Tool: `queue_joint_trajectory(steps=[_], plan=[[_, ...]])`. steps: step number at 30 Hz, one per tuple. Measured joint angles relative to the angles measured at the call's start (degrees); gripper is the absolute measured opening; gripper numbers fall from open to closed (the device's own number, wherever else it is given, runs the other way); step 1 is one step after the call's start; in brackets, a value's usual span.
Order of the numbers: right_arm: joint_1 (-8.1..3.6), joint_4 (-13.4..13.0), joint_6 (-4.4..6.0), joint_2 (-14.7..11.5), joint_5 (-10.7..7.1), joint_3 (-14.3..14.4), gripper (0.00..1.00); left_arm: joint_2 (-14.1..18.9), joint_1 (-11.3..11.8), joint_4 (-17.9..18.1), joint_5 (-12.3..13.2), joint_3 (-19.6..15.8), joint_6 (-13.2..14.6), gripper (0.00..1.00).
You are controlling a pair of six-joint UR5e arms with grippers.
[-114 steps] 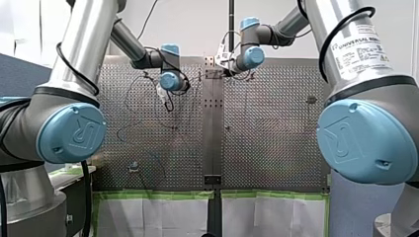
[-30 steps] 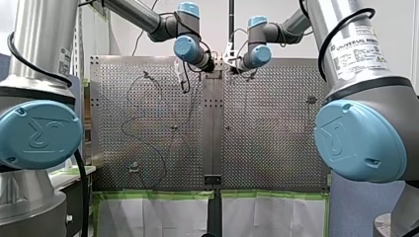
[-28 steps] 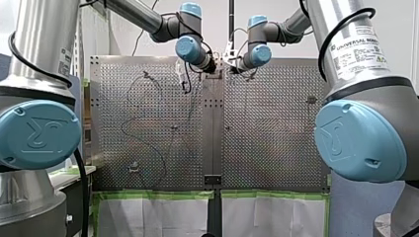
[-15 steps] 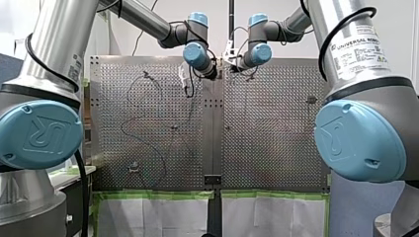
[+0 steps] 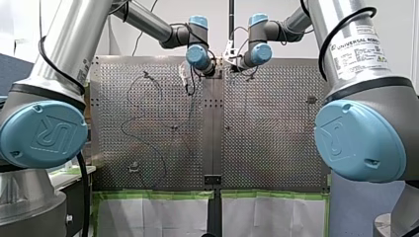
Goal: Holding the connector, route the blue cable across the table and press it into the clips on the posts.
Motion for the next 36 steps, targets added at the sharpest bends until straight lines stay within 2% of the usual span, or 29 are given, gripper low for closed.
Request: queue_joint_trajectory(steps=[5, 13, 22, 23, 24, 25, 27, 28, 29, 31, 32, 33, 34, 35, 36], plan=[[-0.07, -0.04, 0.01, 0.0, 0.0, -0.01, 0.0, -0.64, 0.83, -0.13, 0.53, 2.27, -0.32, 1.0], [-0.17, -0.06, 0.08, 0.03, 0.0, -0.02, 0.0, -4.53, 1.28, -0.7, 1.4, 5.01, -0.59, 1.0], [-0.43, -0.05, 0.09, 0.05, 0.0, 0.01, 0.0, -6.31, 0.55, -2.18, -1.4, 6.29, -0.63, 1.0], [-0.46, -0.06, 0.09, 0.05, 0.0, 0.01, 0.0, -6.3, 0.49, -2.38, -1.83, 6.31, -0.66, 0.98], [-0.49, -0.06, 0.09, 0.05, 0.0, 0.01, 0.0, -6.31, 0.42, -2.58, -2.38, 6.31, -0.67, 0.78], [-0.5, -0.05, 0.09, 0.05, 0.0, 0.01, 0.0, -6.32, 0.37, -2.69, -2.69, 6.31, -0.68, 0.78], [-0.53, -0.05, 0.09, 0.05, 0.0, 0.0, 0.0, -6.32, 0.3, -2.83, -3.14, 6.31, -0.69, 0.55], [-0.53, -0.05, 0.09, 0.05, 0.0, 0.0, 0.0, -6.33, 0.27, -2.84, -3.23, 6.31, -0.67, 0.55], [-0.53, -0.04, 0.09, 0.05, 0.0, 0.01, 0.0, -6.33, 0.24, -2.84, -3.31, 6.31, -0.65, 0.44], [-0.54, -0.02, 0.09, 0.05, 0.0, 0.01, 0.0, -6.34, 0.2, -2.86, -3.38, 6.31, -0.66, 0.4], [-0.54, -0.01, 0.09, 0.05, 0.0, 0.01, 0.0, -6.35, 0.18, -2.86, -3.4, 6.31, -0.66, 0.28], [-0.54, 0.0, 0.09, 0.05, 0.0, 0.01, 0.0, -6.34, 0.13, -2.84, -3.39, 6.31, -0.64, 0.2], [-0.54, 0.01, 0.09, 0.05, 0.0, 0.01, 0.0, -6.34, 0.08, -2.82, -3.41, 6.31, -0.63, 0.2], [-0.54, 0.02, 0.09, 0.05, 0.0, 0.01, 0.0, -6.34, 0.02, -2.81, -3.43, 6.31, -0.61, 0.09], [-0.54, 0.02, 0.09, 0.05, 0.0, 0.01, 0.0, -6.34, -0.07, -2.79, -3.47, 6.31, -0.57, 0.05]])
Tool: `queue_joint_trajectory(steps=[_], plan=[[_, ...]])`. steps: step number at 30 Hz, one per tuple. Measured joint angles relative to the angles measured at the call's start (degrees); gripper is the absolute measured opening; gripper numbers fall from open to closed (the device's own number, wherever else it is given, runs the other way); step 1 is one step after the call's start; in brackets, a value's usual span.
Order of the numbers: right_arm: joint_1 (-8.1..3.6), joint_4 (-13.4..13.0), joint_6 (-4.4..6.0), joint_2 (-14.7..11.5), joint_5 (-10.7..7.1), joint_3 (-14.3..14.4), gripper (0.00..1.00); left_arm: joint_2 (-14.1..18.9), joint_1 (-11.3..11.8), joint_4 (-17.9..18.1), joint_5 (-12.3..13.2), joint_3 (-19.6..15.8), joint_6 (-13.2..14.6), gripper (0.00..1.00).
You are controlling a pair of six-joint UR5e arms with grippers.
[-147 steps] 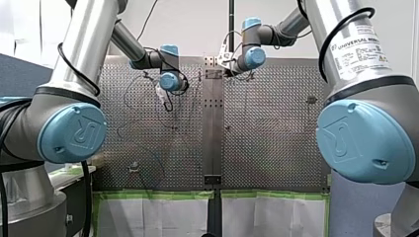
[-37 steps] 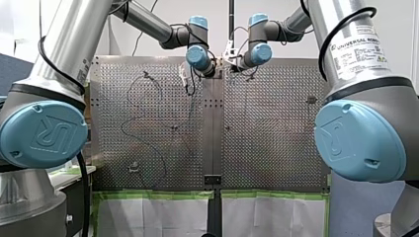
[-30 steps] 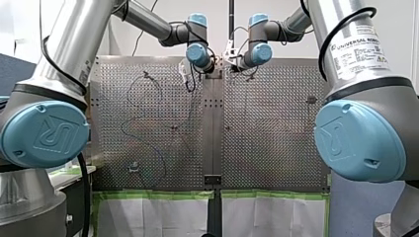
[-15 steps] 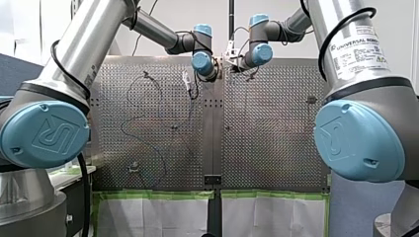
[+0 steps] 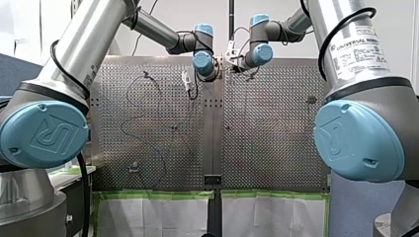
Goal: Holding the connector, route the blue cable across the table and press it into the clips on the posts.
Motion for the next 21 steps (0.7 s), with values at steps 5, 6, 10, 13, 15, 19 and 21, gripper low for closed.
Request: queue_joint_trajectory(steps=[5, 6, 10, 13, 15, 19, 21], plan=[[0.08, 0.01, 0.0, 0.0, -0.02, 0.01, 0.0, 0.0, -0.42, 0.03, -0.16, 0.0, 0.04, 0.0], [0.14, 0.01, 0.0, 0.0, -0.06, 0.01, 0.0, 0.0, -0.5, 0.03, -0.19, -0.01, 0.02, 0.0], [0.31, 0.03, 0.0, 0.0, -0.14, 0.01, 0.0, -0.01, -0.66, -0.1, -0.82, -0.07, -0.06, 0.0], [0.41, 0.07, 0.0, 0.0, -0.15, 0.03, 0.0, -0.01, -0.78, -0.26, -1.99, -0.23, -0.1, 0.0], [0.54, 0.09, 0.0, 0.0, -0.12, 0.16, 0.0, 0.01, -0.95, -0.27, -2.9, -0.71, -0.09, 0.0], [0.82, 0.1, 0.0, 0.0, -0.08, 0.85, 0.0, 0.0, -1.28, 0.29, -3.89, -2.36, -0.06, 0.0], [0.9, 0.05, -0.02, 0.01, 0.01, 1.61, 0.0, 0.01, -1.42, 1.02, -4.07, -3.33, -0.05, 0.0]])
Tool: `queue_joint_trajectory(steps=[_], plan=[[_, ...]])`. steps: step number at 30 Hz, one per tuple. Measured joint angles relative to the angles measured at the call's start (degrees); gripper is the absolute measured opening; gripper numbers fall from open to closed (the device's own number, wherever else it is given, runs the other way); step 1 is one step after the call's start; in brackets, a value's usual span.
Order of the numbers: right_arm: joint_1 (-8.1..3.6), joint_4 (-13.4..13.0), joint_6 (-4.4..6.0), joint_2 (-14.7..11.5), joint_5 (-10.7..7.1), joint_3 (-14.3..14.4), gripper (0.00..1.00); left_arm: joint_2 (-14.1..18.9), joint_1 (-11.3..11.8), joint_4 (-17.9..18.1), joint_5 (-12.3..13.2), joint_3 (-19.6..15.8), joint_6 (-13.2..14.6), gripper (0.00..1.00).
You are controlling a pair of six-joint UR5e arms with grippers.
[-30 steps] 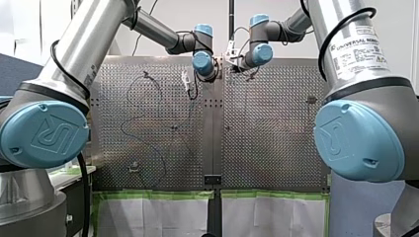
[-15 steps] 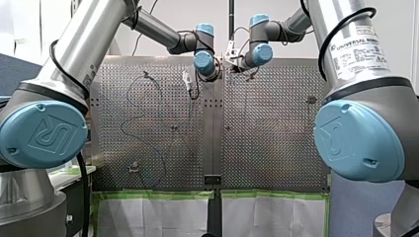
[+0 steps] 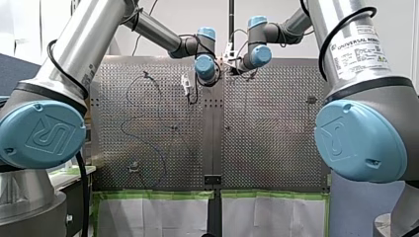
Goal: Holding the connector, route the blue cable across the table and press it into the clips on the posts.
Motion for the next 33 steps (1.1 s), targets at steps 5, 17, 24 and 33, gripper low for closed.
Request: queue_joint_trajectory(steps=[5, 17, 24, 33], plan=[[0.05, -0.11, -0.12, 0.06, 0.31, 2.27, 0.0, 0.03, -0.39, 2.09, -0.1, -2.23, -0.04, 0.0], [-0.61, -4.1, -0.02, 0.38, 1.4, 8.86, 0.0, -0.04, -0.21, 8.34, 3.23, -8.49, -1.48, 0.0], [-1.07, -7.54, -0.41, 0.76, 2.65, 12.33, 0.0, -0.77, 0.13, 11.85, 5.73, -12.01, -1.57, 0.0], [-1.58, -10.66, -2.65, 3.36, 4.26, 17.07, 0.0, -2.72, -0.07, 15.99, 6.71, -16.13, -1.36, 0.0]])
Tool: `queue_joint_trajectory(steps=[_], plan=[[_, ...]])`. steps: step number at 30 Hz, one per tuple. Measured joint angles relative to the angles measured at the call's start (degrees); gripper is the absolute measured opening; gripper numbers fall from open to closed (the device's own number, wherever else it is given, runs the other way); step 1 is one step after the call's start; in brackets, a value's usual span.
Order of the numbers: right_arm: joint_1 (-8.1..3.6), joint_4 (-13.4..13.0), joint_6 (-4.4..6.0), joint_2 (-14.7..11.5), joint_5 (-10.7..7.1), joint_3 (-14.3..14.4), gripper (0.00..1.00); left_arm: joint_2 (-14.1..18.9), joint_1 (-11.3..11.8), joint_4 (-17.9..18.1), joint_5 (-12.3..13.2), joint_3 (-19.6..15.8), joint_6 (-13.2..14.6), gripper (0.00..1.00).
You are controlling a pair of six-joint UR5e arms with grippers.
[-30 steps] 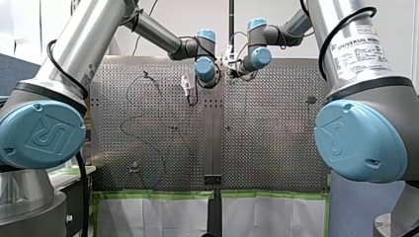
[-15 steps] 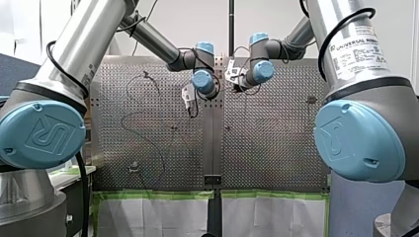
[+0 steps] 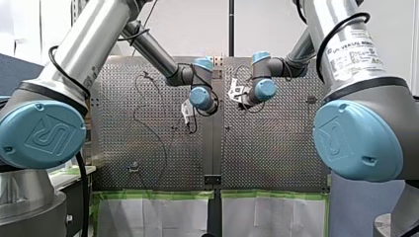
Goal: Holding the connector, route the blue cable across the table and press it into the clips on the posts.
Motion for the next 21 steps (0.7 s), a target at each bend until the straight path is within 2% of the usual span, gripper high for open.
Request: queue_joint_trajectory(steps=[3, 10, 14, 19, 21], plan=[[-0.09, -0.11, -0.72, 0.94, 0.46, 1.45, 0.0, -1.35, 0.04, 1.41, 0.12, -1.42, 0.1, 0.0], [-0.75, -0.08, -1.14, 1.35, 0.62, 2.86, 0.0, -3.39, 0.05, 4.98, 0.6, -4.97, 0.46, 0.0], [-1.08, 0.09, -1.31, 1.36, 0.45, 2.95, 0.0, -3.53, -0.21, 6.89, 2.01, -6.88, 0.32, 0.0], [-1.49, 0.01, -2.27, 1.46, 0.4, 3.66, 0.0, -3.59, -0.27, 9.55, 4.44, -9.58, -0.16, 0.0], [-1.66, -0.17, -2.98, 1.75, 0.17, 4.23, 0.0, -3.58, -0.26, 10.55, 5.22, -10.57, -0.45, 0.0]])
